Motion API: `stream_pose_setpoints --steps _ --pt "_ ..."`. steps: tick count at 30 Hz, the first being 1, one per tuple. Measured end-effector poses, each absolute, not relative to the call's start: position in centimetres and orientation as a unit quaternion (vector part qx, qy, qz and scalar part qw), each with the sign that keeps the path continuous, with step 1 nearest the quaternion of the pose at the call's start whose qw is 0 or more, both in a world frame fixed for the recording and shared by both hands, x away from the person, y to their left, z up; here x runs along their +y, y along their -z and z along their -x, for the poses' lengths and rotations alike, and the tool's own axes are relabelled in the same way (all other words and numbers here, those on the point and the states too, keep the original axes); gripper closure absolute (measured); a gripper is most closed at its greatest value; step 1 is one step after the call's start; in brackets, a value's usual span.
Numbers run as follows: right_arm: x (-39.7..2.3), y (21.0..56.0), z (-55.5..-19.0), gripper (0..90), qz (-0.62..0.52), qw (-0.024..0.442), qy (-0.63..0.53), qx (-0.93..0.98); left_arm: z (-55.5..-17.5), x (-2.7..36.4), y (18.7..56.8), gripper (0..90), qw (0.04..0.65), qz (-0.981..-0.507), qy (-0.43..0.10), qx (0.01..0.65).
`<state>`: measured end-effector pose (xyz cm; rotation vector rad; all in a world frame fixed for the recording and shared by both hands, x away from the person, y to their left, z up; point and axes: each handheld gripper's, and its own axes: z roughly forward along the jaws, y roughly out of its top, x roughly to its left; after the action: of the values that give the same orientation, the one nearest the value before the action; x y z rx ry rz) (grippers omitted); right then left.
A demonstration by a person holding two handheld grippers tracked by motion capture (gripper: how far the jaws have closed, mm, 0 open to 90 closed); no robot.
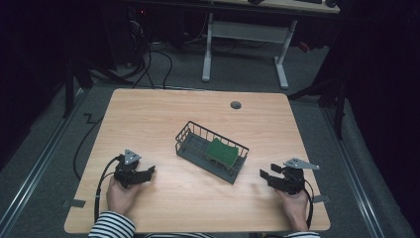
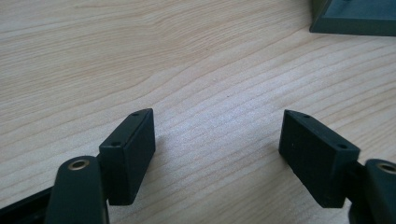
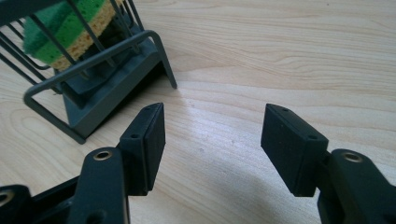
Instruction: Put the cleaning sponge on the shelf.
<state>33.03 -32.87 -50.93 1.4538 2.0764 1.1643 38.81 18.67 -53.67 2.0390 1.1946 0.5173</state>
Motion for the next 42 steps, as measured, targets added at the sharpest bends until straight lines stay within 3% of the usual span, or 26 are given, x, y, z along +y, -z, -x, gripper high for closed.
stream_pose_setpoints --steps 25,42 --pt "-30.6 53.1 -33.6 35.1 -0.500 0.223 -0.326 0.771 -38.8 18.6 53.7 27.6 0.353 -0.788 -0.200 0.463" --pt "-30.5 53.1 -33.6 32.6 -0.503 0.224 -0.323 0.769 -38.8 18.7 53.7 27.5 0.353 -0.788 -0.200 0.463"
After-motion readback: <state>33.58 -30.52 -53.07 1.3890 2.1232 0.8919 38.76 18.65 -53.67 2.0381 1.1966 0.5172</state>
